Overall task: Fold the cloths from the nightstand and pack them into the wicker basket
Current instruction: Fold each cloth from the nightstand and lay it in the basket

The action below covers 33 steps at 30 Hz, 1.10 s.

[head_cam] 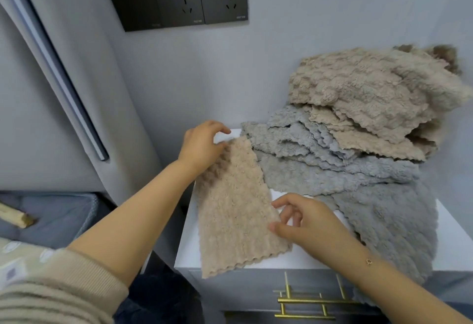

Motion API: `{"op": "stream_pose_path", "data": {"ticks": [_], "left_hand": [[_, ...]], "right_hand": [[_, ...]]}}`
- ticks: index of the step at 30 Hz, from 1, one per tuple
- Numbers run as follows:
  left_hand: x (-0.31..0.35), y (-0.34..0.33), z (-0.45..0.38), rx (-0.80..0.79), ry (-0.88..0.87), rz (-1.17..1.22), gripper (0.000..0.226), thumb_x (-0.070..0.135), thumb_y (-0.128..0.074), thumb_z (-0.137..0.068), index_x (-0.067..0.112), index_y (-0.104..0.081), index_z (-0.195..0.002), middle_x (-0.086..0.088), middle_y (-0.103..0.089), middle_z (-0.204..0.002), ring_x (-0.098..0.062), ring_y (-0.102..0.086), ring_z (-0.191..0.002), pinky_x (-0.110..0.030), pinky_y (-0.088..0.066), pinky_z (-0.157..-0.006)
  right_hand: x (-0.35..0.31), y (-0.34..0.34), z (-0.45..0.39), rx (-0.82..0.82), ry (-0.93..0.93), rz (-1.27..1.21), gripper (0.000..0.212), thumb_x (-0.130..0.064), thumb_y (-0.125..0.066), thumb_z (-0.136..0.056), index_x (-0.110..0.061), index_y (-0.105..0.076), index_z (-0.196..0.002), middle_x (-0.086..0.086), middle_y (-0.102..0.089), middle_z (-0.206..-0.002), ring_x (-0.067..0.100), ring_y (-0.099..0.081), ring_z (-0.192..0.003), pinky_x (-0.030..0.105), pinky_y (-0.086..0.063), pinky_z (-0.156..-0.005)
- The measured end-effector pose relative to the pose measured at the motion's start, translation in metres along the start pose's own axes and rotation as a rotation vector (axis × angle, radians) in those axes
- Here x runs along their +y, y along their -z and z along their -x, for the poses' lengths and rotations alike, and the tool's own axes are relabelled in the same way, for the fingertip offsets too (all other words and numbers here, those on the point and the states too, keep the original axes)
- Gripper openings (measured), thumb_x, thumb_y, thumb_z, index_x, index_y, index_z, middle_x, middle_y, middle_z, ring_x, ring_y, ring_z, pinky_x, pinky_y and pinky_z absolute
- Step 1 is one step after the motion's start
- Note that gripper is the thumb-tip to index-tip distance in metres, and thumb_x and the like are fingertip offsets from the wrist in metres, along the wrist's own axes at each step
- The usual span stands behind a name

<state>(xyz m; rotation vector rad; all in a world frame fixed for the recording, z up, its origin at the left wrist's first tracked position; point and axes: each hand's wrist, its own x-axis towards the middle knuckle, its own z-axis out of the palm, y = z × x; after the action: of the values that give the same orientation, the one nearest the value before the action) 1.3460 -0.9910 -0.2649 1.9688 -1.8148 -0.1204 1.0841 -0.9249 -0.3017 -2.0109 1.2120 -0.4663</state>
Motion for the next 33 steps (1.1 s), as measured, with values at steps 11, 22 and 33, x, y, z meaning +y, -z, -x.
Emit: {"op": "stream_pose_path", "data": {"ticks": [11,22,33], "left_hand": [[0.019,0.005,0.194,-0.150,-0.252,0.173,0.046,0.062,-0.057,-0.085,0.038,-0.062,-0.123,0.026,-0.049,-0.136,0.009,-0.040,-0.128,-0.008,-0.027,-0.107],[-0.008,-0.032,0.223,0.078,-0.455,0.108,0.033,0.023,-0.051,-0.096,0.016,-0.068,-0.123,0.004,-0.061,-0.132,-0.010,-0.053,-0.126,-0.021,-0.038,-0.108],[-0.012,-0.005,0.224,0.087,-0.189,0.298,0.025,0.042,-0.053,-0.092,0.037,-0.071,-0.108,0.030,-0.068,-0.105,0.005,-0.060,-0.095,-0.017,-0.046,-0.086]], "right_hand": [[0.012,-0.003,0.007,-0.176,0.510,0.267,0.062,-0.063,-0.037,-0.092,-0.033,-0.040,-0.146,-0.022,-0.018,-0.158,-0.007,-0.010,-0.144,0.012,-0.007,-0.116],[0.033,-0.020,0.016,-0.169,0.584,0.418,0.074,-0.061,-0.048,-0.086,-0.032,-0.029,-0.151,-0.017,-0.016,-0.160,0.000,-0.010,-0.147,0.013,-0.010,-0.117],[0.017,-0.037,0.025,0.114,0.675,0.244,0.032,-0.037,-0.061,-0.087,-0.019,-0.072,-0.111,-0.011,-0.070,-0.112,0.008,-0.061,-0.105,0.026,-0.046,-0.090]]}}
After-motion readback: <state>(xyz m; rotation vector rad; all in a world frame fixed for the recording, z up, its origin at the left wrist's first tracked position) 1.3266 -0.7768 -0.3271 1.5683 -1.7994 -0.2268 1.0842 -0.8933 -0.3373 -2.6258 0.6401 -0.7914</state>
